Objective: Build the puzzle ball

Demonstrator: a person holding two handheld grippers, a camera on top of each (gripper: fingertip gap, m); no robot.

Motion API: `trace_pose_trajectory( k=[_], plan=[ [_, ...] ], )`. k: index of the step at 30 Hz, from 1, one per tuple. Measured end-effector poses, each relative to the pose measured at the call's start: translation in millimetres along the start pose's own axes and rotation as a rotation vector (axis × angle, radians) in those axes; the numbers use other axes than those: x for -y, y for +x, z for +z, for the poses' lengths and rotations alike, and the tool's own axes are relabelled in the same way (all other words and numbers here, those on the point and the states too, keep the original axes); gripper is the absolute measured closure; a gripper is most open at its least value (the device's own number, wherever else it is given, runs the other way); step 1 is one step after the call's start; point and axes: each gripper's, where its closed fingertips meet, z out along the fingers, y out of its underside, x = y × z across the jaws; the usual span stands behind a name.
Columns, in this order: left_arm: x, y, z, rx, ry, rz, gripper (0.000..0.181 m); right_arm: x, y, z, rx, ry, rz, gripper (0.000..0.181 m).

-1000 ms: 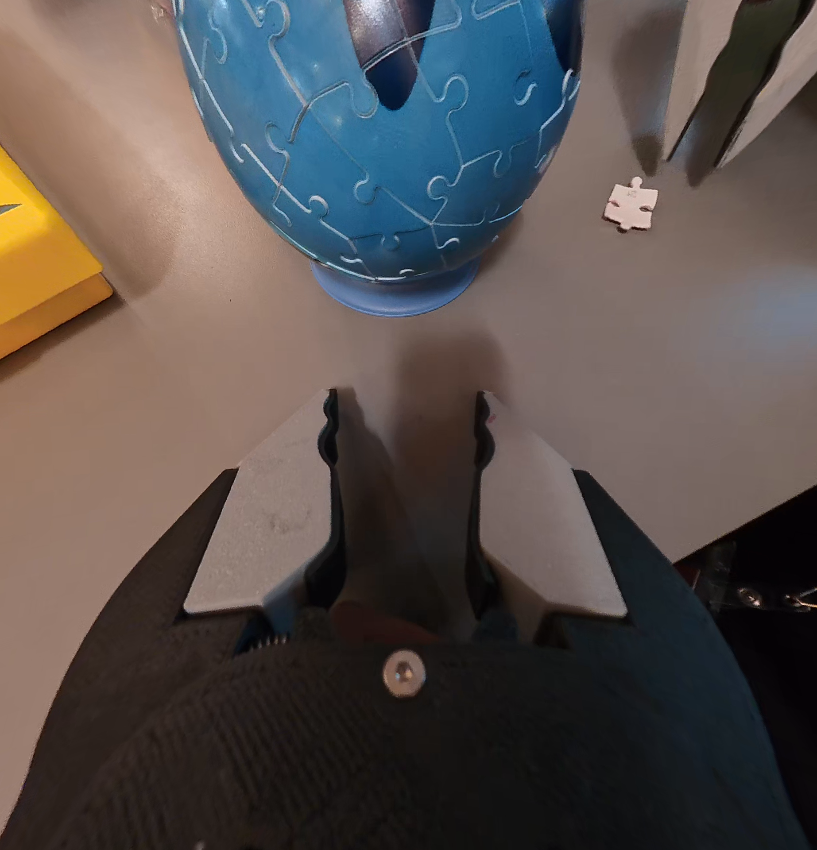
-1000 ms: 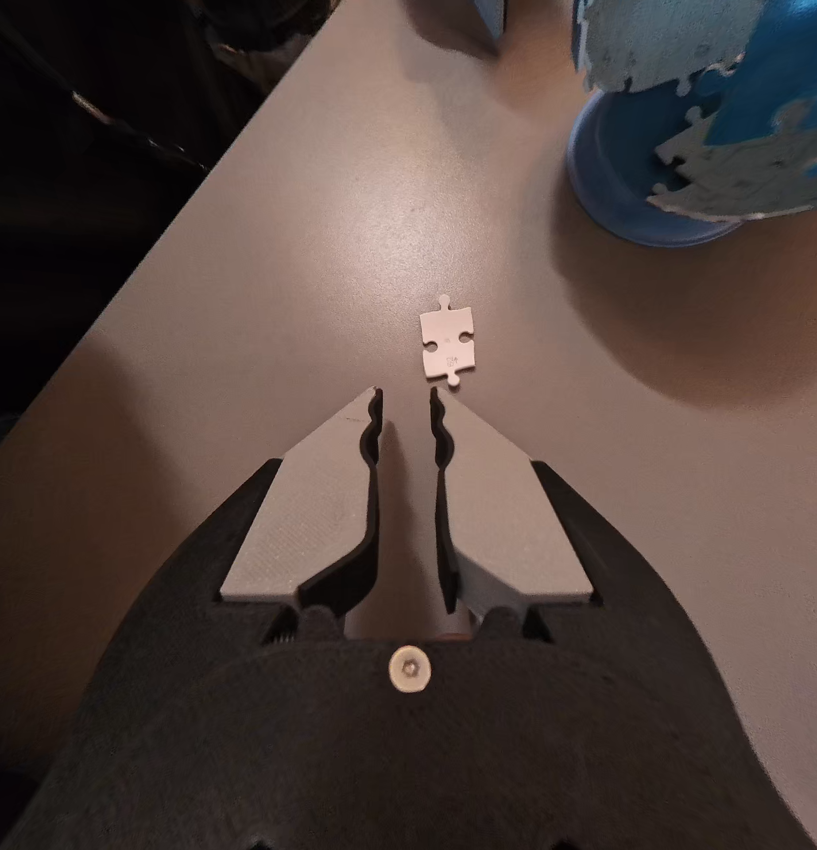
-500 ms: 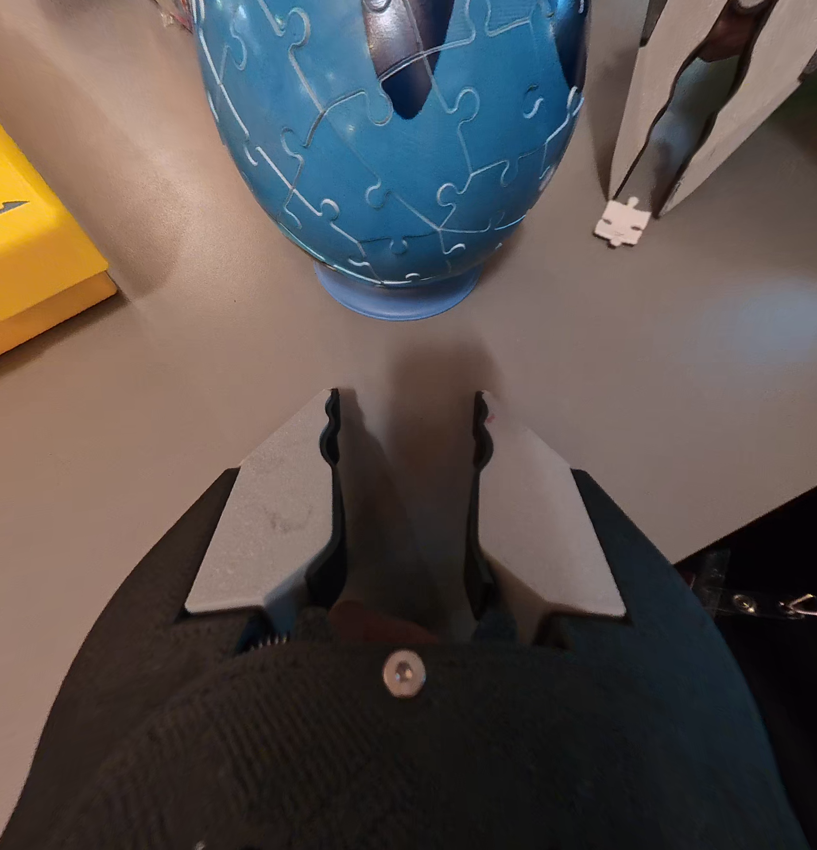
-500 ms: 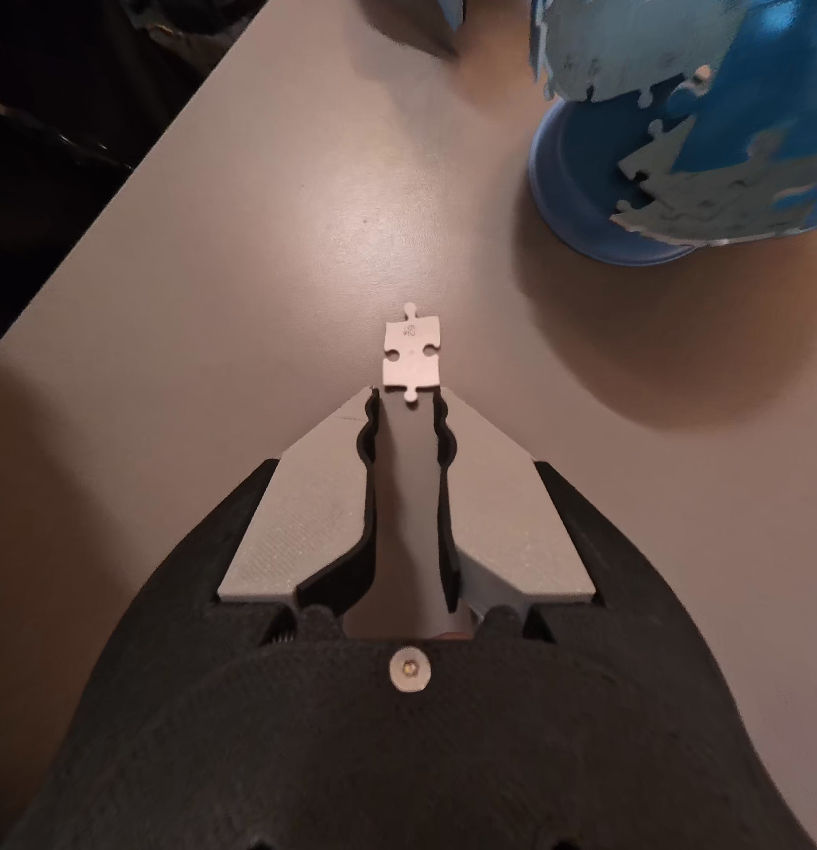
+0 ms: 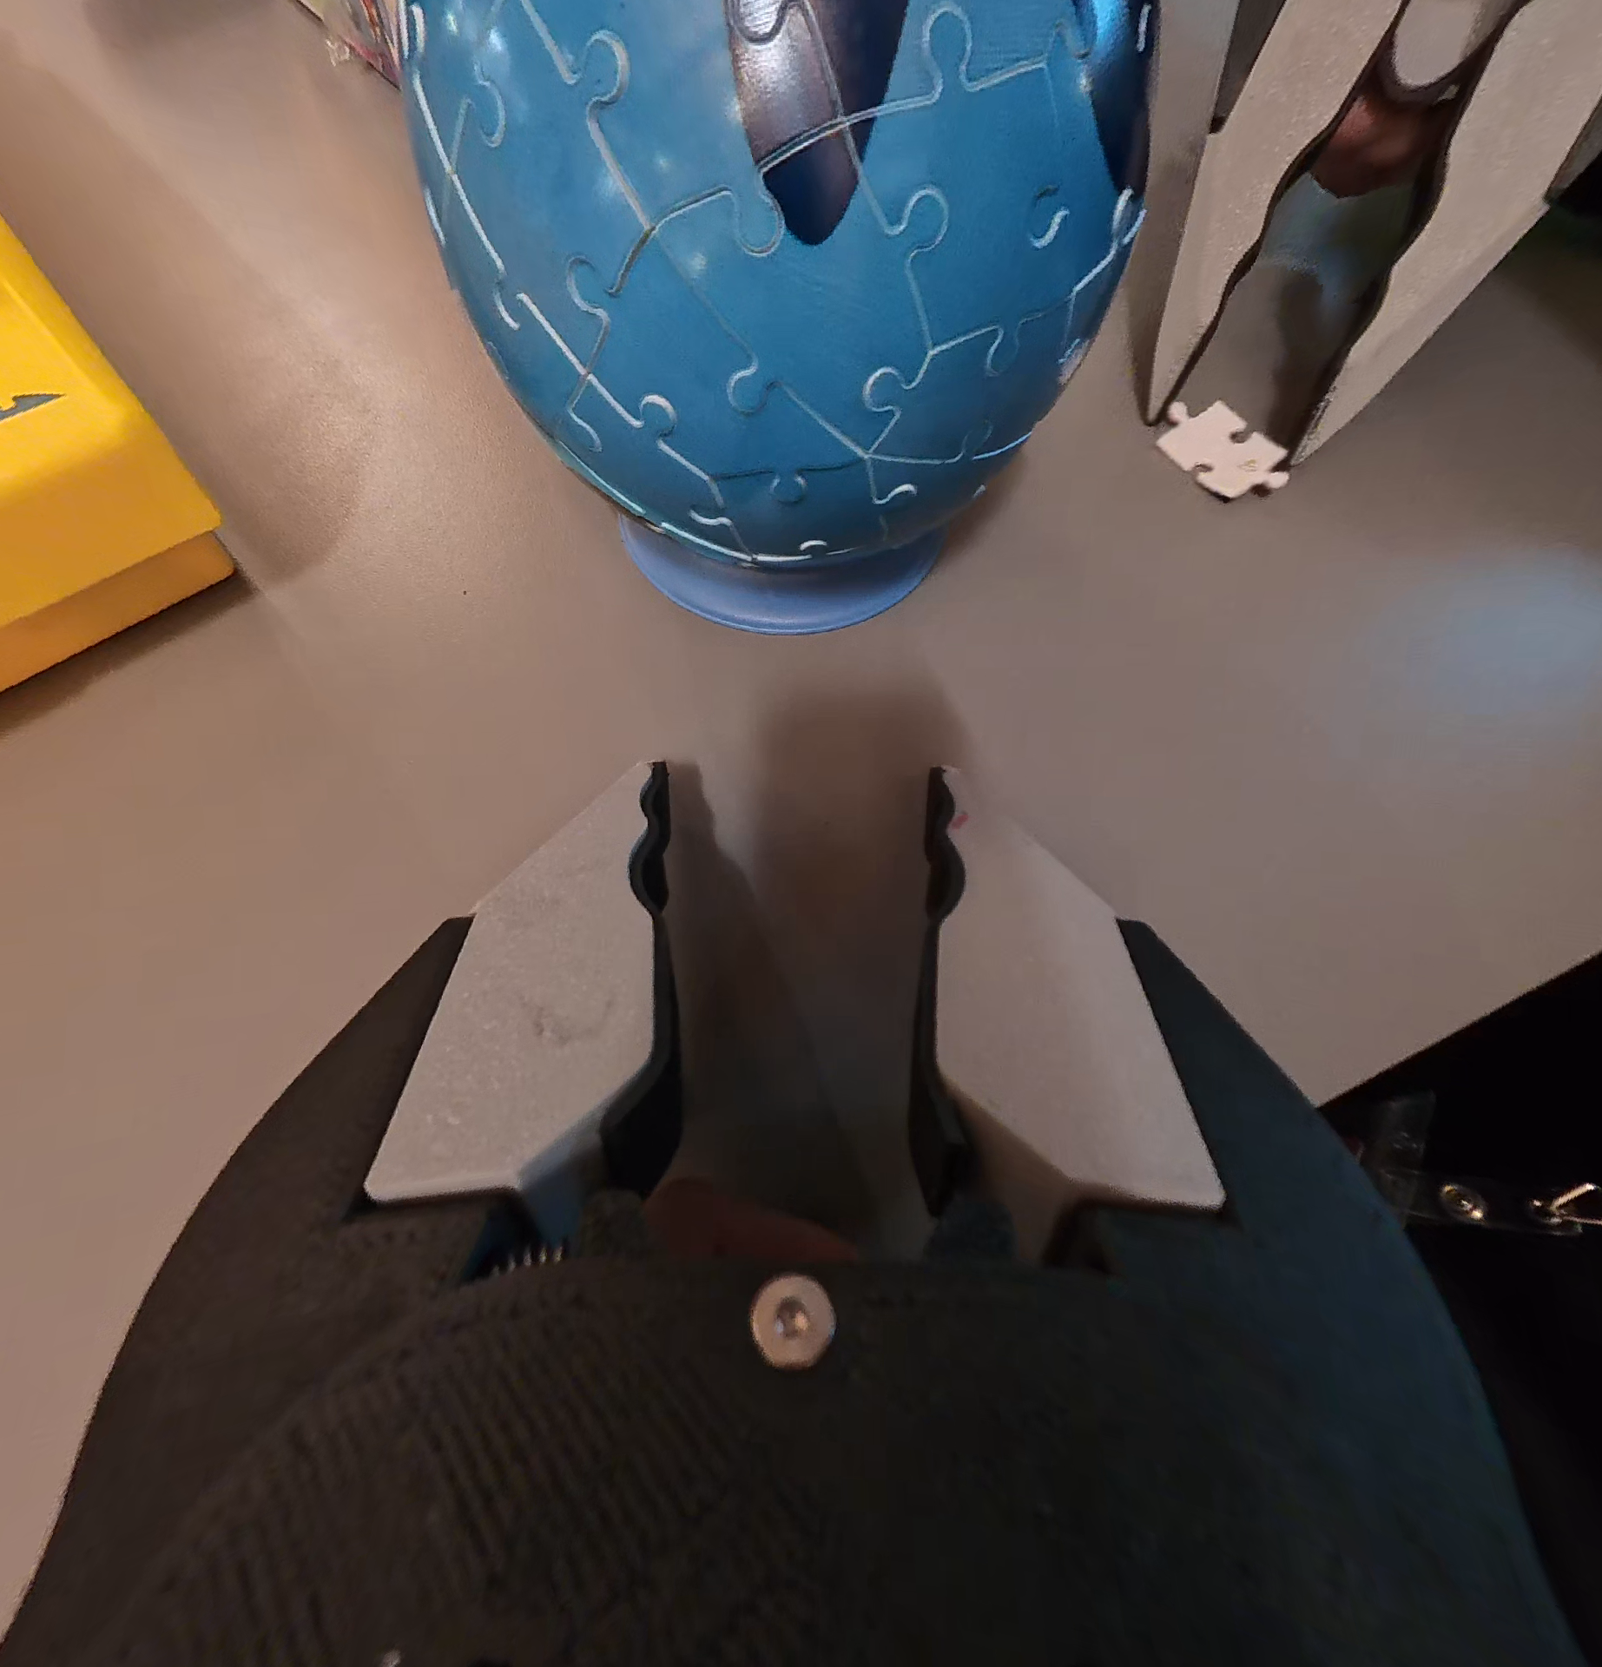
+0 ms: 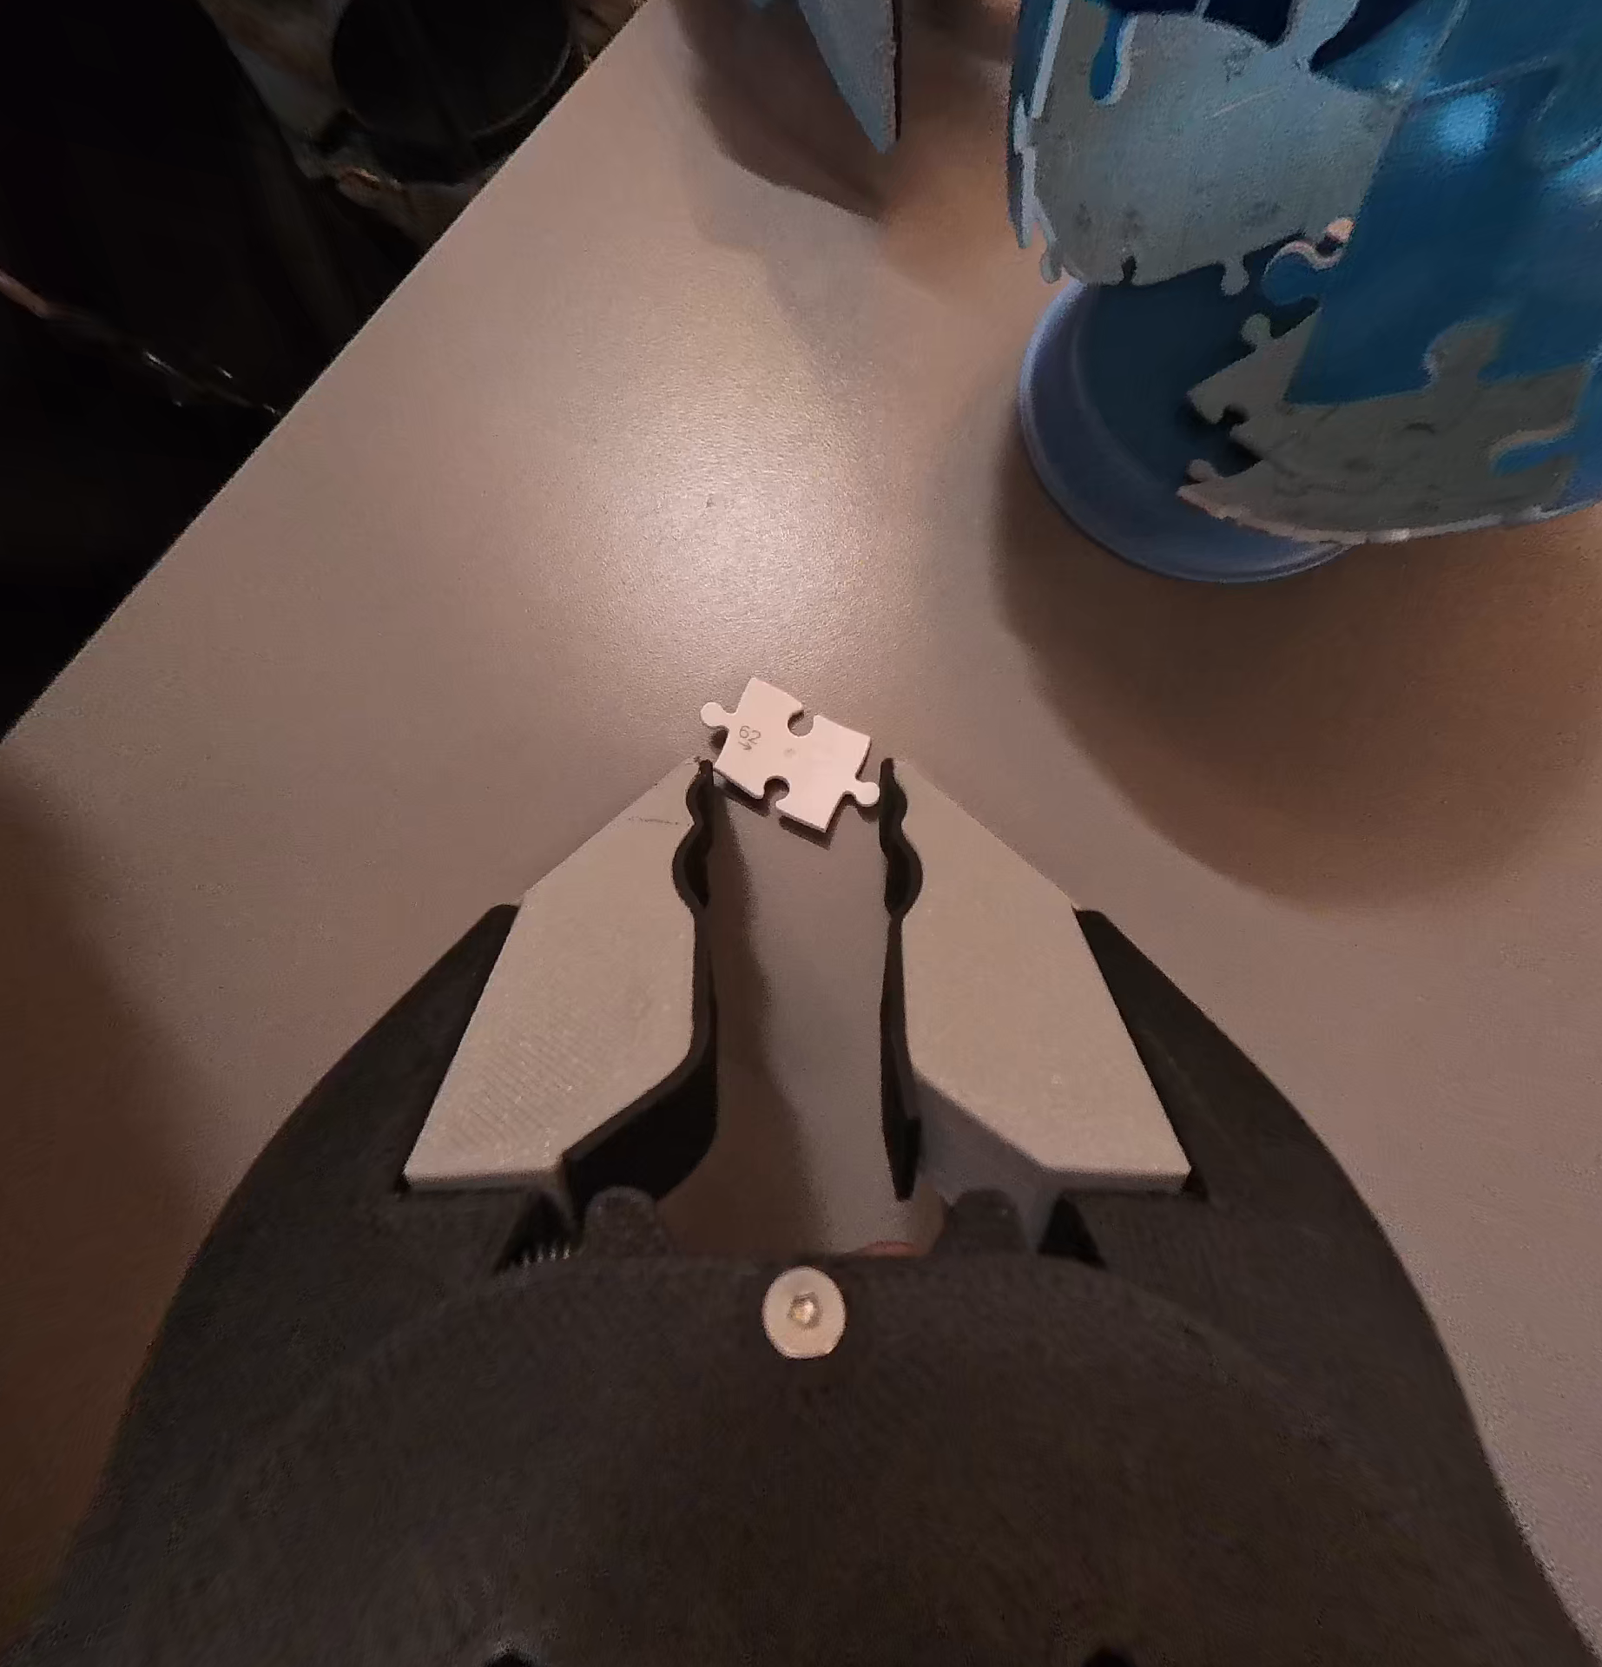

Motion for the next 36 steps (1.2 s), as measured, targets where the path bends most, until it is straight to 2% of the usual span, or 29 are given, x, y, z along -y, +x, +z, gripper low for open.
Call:
trace_pose_trajectory(
  k=[3, 5, 7, 9, 20, 22, 25, 31, 36],
  plan=[
    [0.1, -0.3, -0.1, -0.001, 0.000, -0.003, 0.126, -0.4, -3.0, -0.7, -0.015, -0.021, -0.007, 0.146],
    [0.2, -0.2, -0.2, -0.002, 0.001, -0.005, 0.126, -1.6, -6.8, -3.1, -0.004, -0.046, -0.012, 0.136],
    [0.2, -0.3, -0.3, -0.003, 0.003, -0.006, 0.126, -4.8, -15.1, -6.6, 0.034, -0.071, -0.025, 0.149],
    [0.3, -0.2, -0.4, -0.003, 0.004, -0.006, 0.126, -8.2, -19.7, -8.4, 0.051, -0.089, -0.032, 0.153],
    [1.3, -0.3, -1.4, -0.013, 0.016, -0.020, 0.128, -3.7, -12.1, -2.8, 0.009, -0.084, 0.039, 0.145],
    [1.5, -0.3, -1.8, -0.017, 0.019, -0.024, 0.128, -1.2, -10.5, 0.2, -0.014, -0.071, 0.035, 0.147],
    [2.0, -0.5, -2.2, -0.021, 0.024, -0.031, 0.128, -0.8, -5.7, 1.5, -0.060, -0.072, 0.029, 0.160],
    [2.2, 0.1, -2.4, -0.024, 0.027, -0.028, 0.130, 0.4, -7.2, 3.1, -0.119, -0.091, 0.000, 0.160],
    [2.7, 0.1, -2.7, -0.028, 0.032, -0.033, 0.132, 6.8, 5.5, 1.1, -0.185, -0.066, 0.049, 0.160]
  ],
)
